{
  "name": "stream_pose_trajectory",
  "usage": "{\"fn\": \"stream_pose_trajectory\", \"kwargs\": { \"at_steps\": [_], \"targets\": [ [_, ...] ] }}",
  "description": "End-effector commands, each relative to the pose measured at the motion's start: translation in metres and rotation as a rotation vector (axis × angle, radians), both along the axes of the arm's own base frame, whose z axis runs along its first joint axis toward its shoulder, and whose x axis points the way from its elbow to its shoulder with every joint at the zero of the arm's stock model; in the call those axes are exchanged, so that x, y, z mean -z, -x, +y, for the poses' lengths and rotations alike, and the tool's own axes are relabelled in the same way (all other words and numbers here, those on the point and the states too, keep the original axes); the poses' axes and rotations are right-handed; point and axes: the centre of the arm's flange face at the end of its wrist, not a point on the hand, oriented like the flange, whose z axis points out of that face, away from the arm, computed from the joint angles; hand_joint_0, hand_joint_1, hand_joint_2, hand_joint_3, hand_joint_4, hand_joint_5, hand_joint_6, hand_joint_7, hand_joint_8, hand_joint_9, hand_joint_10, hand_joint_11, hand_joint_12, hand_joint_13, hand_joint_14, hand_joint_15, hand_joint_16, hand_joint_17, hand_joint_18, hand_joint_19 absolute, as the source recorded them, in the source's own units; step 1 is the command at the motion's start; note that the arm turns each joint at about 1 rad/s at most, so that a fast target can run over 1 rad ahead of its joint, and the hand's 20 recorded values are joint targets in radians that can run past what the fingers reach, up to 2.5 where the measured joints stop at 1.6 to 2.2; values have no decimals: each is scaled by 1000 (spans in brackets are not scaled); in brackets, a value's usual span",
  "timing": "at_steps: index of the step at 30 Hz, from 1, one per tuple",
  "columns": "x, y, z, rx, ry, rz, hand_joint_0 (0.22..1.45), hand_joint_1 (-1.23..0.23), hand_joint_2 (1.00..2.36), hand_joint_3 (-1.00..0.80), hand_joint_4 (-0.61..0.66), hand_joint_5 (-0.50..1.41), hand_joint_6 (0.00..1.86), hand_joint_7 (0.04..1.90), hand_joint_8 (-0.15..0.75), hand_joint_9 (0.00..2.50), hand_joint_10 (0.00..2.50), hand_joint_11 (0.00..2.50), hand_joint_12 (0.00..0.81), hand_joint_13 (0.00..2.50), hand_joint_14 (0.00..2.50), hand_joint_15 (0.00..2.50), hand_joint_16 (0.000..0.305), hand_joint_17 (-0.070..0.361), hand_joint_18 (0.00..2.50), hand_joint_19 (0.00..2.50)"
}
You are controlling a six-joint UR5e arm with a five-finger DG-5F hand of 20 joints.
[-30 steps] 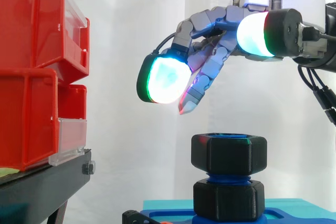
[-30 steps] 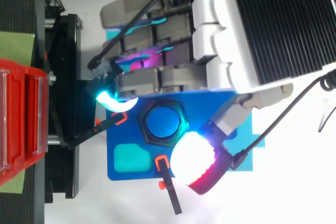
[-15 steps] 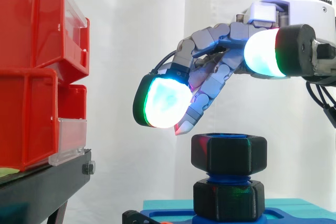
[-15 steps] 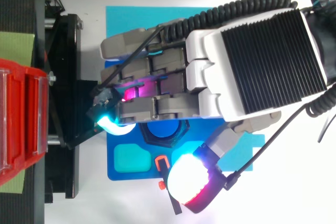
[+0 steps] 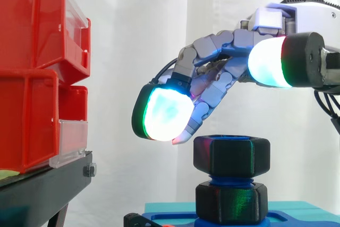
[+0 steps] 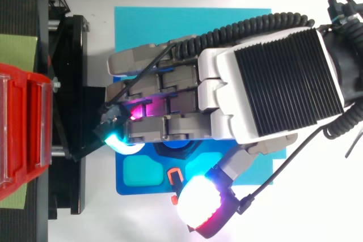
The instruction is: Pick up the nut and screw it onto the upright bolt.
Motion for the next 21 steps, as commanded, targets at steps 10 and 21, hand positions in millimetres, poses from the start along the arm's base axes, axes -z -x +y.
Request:
{"fn": "stream_pose_trajectory", "kwargs": {
  "at_steps": [10, 21],
  "targets": [
    [2, 0, 7, -5, 3, -3, 524, -170, 1000, -500, 234, -122, 502, 727, 236, 834, 0, 0, 266, 492, 0, 0, 29, 65, 213, 0],
    [2, 1, 4, -4, 7, 3, 524, -164, 1000, -500, 231, -118, 503, 782, 242, 811, 0, 0, 273, 479, 0, 0, 30, 67, 196, 0]
  ]
}}
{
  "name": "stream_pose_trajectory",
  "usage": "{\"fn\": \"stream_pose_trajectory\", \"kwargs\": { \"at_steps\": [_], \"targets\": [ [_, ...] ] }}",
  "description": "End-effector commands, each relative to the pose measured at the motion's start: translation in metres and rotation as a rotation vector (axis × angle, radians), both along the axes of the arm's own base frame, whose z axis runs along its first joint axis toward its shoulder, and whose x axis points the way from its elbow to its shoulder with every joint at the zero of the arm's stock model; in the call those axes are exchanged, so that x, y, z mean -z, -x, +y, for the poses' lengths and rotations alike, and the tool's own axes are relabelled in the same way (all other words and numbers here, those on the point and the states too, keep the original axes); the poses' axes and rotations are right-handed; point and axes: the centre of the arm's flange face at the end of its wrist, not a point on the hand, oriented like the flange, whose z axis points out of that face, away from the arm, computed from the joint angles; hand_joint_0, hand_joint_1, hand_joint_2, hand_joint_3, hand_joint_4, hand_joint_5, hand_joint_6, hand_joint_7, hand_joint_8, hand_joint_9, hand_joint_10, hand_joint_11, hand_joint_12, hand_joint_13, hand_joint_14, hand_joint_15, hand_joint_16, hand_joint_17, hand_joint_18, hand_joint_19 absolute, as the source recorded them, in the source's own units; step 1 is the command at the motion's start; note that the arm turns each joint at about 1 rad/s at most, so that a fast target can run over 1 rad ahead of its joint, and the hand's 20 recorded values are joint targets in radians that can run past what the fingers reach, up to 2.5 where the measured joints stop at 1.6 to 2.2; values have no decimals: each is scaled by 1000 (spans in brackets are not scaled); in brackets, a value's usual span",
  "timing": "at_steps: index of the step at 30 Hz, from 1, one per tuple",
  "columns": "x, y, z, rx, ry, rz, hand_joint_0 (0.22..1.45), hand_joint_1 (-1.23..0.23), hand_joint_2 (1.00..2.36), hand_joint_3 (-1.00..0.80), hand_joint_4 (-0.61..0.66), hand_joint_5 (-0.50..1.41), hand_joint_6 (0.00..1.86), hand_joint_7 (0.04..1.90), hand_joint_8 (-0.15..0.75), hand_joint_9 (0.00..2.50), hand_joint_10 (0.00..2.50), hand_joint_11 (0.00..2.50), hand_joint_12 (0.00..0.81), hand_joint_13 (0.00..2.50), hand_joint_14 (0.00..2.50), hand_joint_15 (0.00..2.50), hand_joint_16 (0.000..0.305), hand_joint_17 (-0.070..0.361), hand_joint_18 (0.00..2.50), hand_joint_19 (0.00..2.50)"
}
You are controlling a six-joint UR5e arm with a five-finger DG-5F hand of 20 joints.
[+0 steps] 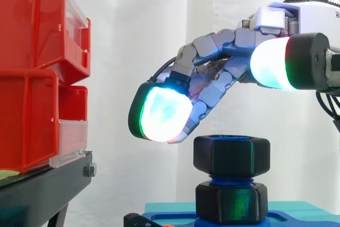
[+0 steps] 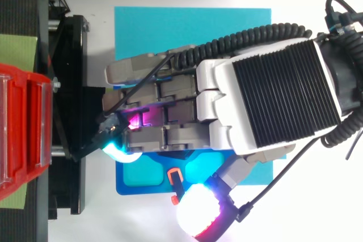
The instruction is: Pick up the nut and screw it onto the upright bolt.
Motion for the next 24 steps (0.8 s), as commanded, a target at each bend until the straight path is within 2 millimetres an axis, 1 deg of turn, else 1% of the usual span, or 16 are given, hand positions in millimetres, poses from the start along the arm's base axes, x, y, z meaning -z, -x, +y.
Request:
{"fn": "stream_pose_trajectory", "kwargs": {
  "at_steps": [1, 9, 13, 15, 19, 24],
  "targets": [
    [2, 1, -3, 2, 1, 9, 524, -165, 1000, -500, 232, -117, 503, 791, 243, 810, 0, 0, 273, 479, 0, 0, 30, 67, 196, 0],
    [4, 5, -9, -1, 5, 40, 530, -172, 1000, -500, 258, -96, 504, 913, 248, 820, 0, 0, 269, 484, 0, 0, 29, 66, 195, 0],
    [7, 7, -13, 2, 6, 61, 536, -183, 1000, -500, 276, -77, 504, 1019, 259, 853, 0, 0, 265, 506, 0, 0, 28, 63, 205, 0],
    [9, 8, -15, -6, 8, 69, 538, -188, 1000, -500, 275, -72, 504, 1045, 261, 862, 0, 0, 262, 520, 0, 0, 27, 61, 218, 0],
    [8, 9, -18, -9, 9, 69, 547, -208, 1000, -500, 256, -49, 505, 1158, 274, 934, 0, 0, 243, 584, 0, 0, 25, 55, 291, 0],
    [7, 12, -31, -24, 12, 69, 552, -222, 1001, -500, 220, -27, 504, 1303, 274, 995, 0, 0, 229, 634, 0, 0, 23, 51, 346, 0]
  ]
}}
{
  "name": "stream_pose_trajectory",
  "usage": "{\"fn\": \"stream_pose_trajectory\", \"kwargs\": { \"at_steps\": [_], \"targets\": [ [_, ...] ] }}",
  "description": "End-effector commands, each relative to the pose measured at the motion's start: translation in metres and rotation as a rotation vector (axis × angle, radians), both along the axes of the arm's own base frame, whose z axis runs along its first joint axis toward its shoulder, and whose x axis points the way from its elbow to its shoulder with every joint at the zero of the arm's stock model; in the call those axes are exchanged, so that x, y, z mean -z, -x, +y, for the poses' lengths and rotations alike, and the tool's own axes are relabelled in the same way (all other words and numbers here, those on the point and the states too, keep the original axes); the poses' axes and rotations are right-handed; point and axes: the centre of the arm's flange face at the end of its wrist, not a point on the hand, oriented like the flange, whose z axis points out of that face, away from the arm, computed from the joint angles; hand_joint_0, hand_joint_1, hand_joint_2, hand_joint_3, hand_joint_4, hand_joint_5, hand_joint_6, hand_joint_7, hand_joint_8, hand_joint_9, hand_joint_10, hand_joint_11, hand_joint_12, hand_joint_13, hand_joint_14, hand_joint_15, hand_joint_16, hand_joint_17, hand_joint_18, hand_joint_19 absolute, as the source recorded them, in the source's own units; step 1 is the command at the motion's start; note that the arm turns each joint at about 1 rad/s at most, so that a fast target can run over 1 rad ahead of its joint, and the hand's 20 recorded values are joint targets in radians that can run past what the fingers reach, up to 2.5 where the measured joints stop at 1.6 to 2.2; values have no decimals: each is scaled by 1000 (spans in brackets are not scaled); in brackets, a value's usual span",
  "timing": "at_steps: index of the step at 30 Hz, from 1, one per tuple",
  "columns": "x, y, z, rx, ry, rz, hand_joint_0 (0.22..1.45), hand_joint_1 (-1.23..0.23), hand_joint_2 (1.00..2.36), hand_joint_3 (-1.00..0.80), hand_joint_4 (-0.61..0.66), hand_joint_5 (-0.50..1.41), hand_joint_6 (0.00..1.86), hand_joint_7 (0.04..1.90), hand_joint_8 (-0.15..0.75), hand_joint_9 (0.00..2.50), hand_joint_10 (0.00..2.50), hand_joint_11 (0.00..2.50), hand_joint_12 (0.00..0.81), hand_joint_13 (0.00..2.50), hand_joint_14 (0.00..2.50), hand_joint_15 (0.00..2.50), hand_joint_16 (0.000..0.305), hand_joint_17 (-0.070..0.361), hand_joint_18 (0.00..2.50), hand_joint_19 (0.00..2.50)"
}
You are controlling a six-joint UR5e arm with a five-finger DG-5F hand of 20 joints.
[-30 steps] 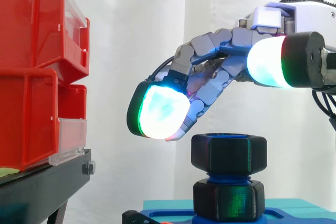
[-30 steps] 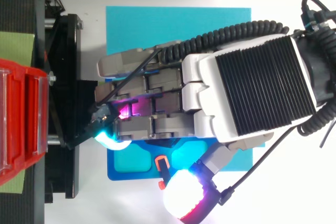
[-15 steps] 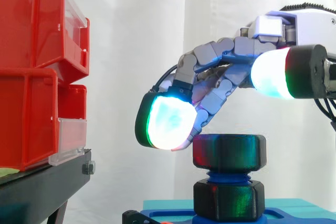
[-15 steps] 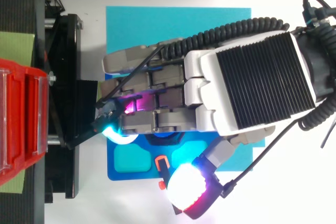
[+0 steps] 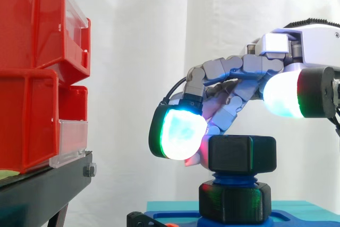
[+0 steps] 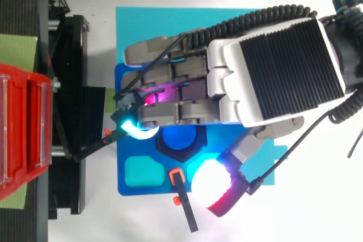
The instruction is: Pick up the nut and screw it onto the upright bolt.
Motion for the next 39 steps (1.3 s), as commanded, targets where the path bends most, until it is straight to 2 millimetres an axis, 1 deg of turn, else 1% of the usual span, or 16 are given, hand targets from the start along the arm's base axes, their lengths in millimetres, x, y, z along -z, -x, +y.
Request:
{"fn": "stream_pose_trajectory", "kwargs": {
  "at_steps": [1, 8, 11, 13, 20, 24, 27, 28, 29, 30, 31, 33, 34, 35, 38, 39],
  "targets": [
    [0, 2, -7, -10, 2, 1, 552, -227, 1000, -500, 212, -22, 504, 1344, 274, 1004, 0, 0, 227, 647, 0, 0, 22, 50, 351, 0],
    [0, 4, -20, -19, 4, -8, 557, -239, 1000, -496, 192, -2, 501, 1495, 282, 1061, 0, 0, 212, 702, 0, 0, 20, 45, 419, 0],
    [-1, 5, -25, -18, 6, -15, 559, -252, 1000, -491, 173, 12, 501, 1546, 294, 1133, 0, 0, 200, 758, 0, 0, 18, 40, 472, 0],
    [-1, 5, -29, -14, 12, -19, 561, -271, 1000, -490, 165, 17, 550, 1450, 291, 1211, 0, 0, 187, 831, 0, 0, 16, 36, 558, 12],
    [-1, 8, -40, -16, 24, -23, 563, -288, 1002, -483, 123, 32, 620, 1303, 288, 1385, 0, 14, 157, 973, 0, 0, 12, 27, 714, 83],
    [-3, 10, -50, -25, 27, -34, 564, -300, 1002, -482, 84, 41, 667, 1182, 281, 1578, 3, 90, 140, 1102, 0, 0, 9, 20, 811, 137],
    [-8, 10, -59, -40, 30, -62, 563, -300, 1001, -484, 92, 42, 669, 1166, 279, 1610, 7, 136, 136, 1123, 0, 0, 9, 19, 828, 145],
    [-8, 10, -59, -40, 30, -62, 562, -297, 1001, -488, 113, 48, 612, 1283, 290, 1612, 5, 148, 143, 1123, 1, 0, 9, 20, 826, 143],
    [-9, 10, -61, -43, 31, -63, 561, -294, 1001, -488, 118, 48, 602, 1304, 290, 1613, 6, 153, 147, 1120, 1, 0, 9, 20, 825, 143],
    [-13, 10, -64, -43, 34, -70, 559, -282, 1000, -494, 154, 49, 501, 1480, 290, 1582, 7, 161, 156, 1093, 0, 0, 10, 23, 796, 137],
    [-26, 7, -70, -54, 37, -89, 558, -275, 1000, -496, 174, 29, 503, 1427, 293, 1557, 6, 169, 165, 1063, 1, 0, 11, 26, 778, 138],
    [-36, 5, -73, -52, 28, -88, 554, -263, 1000, -500, 185, 4, 505, 1328, 284, 1487, 7, 172, 176, 1018, 1, 0, 14, 31, 739, 136],
    [-40, 4, -73, -51, 29, -95, 549, -252, 1000, -500, 211, -17, 505, 1238, 286, 1427, 5, 147, 184, 981, 0, 0, 15, 34, 716, 139],
    [-44, 3, -74, -50, 15, -87, 547, -249, 1000, -500, 213, -23, 505, 1217, 287, 1417, 6, 152, 184, 967, 0, 0, 16, 36, 694, 135],
    [-49, 1, -73, -50, 4, -93, 538, -236, 1000, -500, 259, -56, 505, 1060, 281, 1302, 4, 107, 202, 902, 0, 0, 20, 45, 652, 140],
    [-52, -1, -69, -56, -4, -95, 535, -232, 1000, -500, 270, -68, 504, 976, 276, 1251, 0, 70, 204, 867, 0, 0, 21, 47, 616, 140]
  ]
}}
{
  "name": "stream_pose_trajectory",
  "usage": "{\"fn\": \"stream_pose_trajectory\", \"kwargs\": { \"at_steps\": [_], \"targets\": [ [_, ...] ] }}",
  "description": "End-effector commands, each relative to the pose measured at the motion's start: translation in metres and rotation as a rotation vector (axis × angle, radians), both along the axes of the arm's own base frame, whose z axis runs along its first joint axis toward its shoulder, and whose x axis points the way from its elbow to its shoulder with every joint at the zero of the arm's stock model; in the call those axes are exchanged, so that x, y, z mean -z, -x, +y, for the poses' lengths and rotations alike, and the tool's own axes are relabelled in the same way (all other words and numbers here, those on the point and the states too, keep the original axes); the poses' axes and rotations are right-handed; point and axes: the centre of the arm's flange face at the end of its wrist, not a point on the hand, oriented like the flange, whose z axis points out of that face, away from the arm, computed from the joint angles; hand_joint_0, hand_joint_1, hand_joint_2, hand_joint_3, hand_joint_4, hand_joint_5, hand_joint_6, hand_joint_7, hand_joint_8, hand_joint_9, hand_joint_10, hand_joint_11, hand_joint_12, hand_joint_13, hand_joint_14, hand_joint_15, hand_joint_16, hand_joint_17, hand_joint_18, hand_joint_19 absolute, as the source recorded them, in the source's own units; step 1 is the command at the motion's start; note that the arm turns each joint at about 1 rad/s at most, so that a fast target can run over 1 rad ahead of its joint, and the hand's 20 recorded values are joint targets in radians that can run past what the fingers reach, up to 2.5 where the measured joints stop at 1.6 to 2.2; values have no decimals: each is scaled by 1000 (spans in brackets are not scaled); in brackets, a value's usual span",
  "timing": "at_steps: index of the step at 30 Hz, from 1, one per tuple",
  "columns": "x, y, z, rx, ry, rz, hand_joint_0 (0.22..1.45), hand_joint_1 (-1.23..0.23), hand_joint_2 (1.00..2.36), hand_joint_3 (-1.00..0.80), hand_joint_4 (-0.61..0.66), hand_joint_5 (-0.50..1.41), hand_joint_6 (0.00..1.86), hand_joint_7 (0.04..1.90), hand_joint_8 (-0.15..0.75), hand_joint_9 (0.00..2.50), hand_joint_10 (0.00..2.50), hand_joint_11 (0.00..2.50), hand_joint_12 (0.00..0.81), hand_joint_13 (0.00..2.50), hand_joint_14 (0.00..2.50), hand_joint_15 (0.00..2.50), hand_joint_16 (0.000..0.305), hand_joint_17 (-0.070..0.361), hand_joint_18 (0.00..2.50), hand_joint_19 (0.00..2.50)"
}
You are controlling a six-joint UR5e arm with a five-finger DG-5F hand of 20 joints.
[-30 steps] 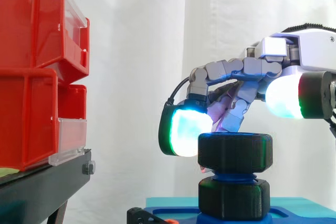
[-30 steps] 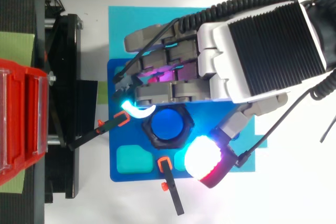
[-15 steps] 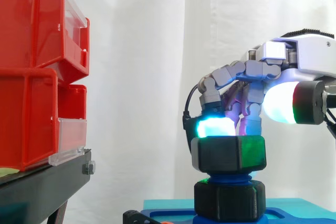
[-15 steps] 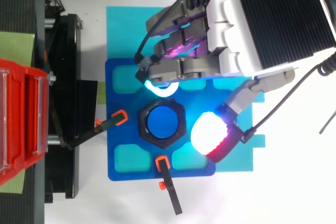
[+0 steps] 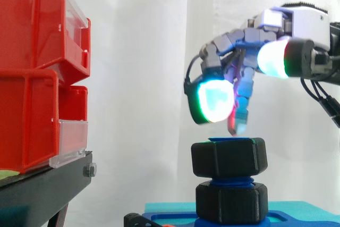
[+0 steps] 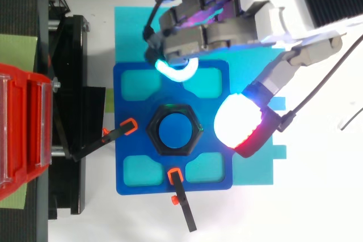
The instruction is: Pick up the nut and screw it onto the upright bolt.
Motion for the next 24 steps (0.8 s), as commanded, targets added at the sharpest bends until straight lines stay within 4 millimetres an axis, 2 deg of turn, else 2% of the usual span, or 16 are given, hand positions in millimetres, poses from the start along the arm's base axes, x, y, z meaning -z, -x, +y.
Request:
{"fn": "stream_pose_trajectory", "kwargs": {
  "at_steps": [1, 7, 13, 20, 24],
  "targets": [
    [-7, -4, 5, -5, -16, -5, 534, -230, 1000, -500, 271, -75, 504, 935, 272, 1237, 1, 48, 205, 848, 0, 0, 21, 48, 600, 136],
    [2, -6, 17, 15, -24, -5, 526, -209, 1000, -500, 235, -98, 503, 762, 249, 1079, 0, 0, 217, 730, 0, 0, 24, 54, 493, 116],
    [9, -10, 40, 7, -37, -20, 517, -180, 1000, -500, 219, -120, 502, 654, 220, 900, 0, 0, 240, 572, 0, 0, 27, 61, 310, 49],
    [20, -15, 59, 5, -46, -67, 506, -116, 1000, -500, 187, -152, 501, 609, 205, 663, 0, 0, 277, 340, 0, 0, 31, 70, 18, 0],
    [29, -13, 63, 5, -55, -66, 498, -58, 1000, -500, 150, -175, 501, 595, 195, 441, 0, 0, 317, 135, 0, 0, 37, 82, 0, 0]
  ]
}}
